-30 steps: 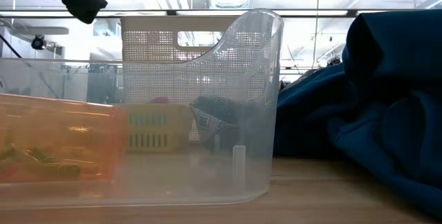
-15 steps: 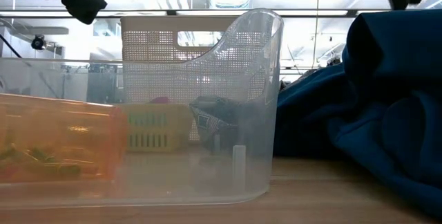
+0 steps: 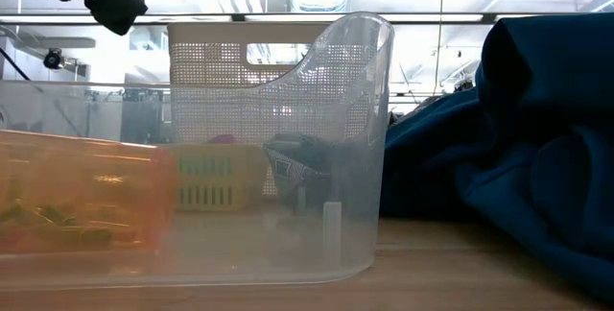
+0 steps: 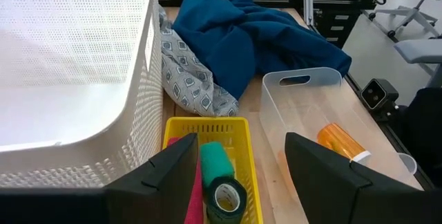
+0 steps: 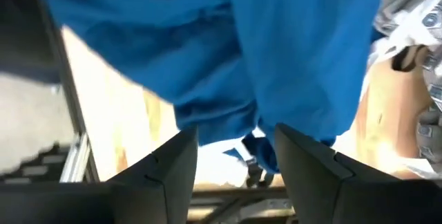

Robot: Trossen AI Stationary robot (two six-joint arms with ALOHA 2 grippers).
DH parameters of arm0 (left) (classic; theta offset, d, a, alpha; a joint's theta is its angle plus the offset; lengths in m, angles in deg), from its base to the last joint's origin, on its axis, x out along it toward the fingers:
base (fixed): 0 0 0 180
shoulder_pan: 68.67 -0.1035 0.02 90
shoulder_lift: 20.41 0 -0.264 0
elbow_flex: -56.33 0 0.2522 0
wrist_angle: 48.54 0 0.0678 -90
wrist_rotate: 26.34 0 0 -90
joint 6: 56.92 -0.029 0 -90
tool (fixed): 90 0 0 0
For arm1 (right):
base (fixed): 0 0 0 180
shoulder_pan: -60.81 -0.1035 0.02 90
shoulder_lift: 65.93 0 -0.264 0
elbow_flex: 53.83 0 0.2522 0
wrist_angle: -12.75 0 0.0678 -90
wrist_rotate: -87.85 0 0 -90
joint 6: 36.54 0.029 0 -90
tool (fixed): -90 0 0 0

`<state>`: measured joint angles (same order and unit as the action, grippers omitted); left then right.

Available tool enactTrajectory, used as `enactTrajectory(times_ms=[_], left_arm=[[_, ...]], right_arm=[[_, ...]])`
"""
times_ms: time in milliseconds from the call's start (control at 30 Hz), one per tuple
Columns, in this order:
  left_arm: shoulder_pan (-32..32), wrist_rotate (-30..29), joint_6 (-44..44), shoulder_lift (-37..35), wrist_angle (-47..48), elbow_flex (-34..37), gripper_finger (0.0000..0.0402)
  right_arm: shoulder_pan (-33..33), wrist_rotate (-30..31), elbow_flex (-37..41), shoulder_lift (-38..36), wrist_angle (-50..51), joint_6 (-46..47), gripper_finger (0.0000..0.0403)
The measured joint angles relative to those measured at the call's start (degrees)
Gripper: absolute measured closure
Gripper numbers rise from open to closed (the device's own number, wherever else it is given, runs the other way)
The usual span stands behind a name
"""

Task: Pick & Place Medicine items
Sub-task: Put the white medicine bottle into the transparent bin

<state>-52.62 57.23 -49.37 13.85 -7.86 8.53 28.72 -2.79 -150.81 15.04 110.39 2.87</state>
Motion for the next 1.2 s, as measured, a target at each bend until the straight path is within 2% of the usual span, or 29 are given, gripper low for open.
enactTrajectory(times_ms=[200, 333, 467, 667, 800, 1033, 1200], left_arm=[[0.0, 0.0, 0.0, 0.0, 0.0, 0.0, 0.0176], [0.0, 0.0, 0.0, 0.0, 0.0, 0.0, 0.0176], [0.0, 0.0, 0.0, 0.0, 0.0, 0.0, 0.0176], [0.0, 0.0, 0.0, 0.0, 0.0, 0.0, 0.0176], [0.0, 0.0, 0.0, 0.0, 0.0, 0.0, 0.0176], [0.0, 0.0, 0.0, 0.0, 0.0, 0.0, 0.0176], [0.0, 0.0, 0.0, 0.0, 0.0, 0.0, 0.0176]], right_arm=[[-2.4, -1.1, 0.4, -0.4, 4.6, -9.5, 0.0207], [-4.1, -4.0, 0.4, -0.2, 5.1, -23.7, 0.0206], [-6.7, -5.5, 0.5, 0.2, 3.3, -24.2, 0.0207], [-7.0, -5.4, 0.5, 0.2, -0.9, -34.7, 0.0206], [-6.9, -5.3, 0.5, 0.2, -4.4, -34.7, 0.0207], [-7.0, -5.5, 0.5, 0.2, -10.8, -26.3, 0.0207], [-7.0, -5.4, 0.5, 0.2, -11.8, -28.0, 0.0207]])
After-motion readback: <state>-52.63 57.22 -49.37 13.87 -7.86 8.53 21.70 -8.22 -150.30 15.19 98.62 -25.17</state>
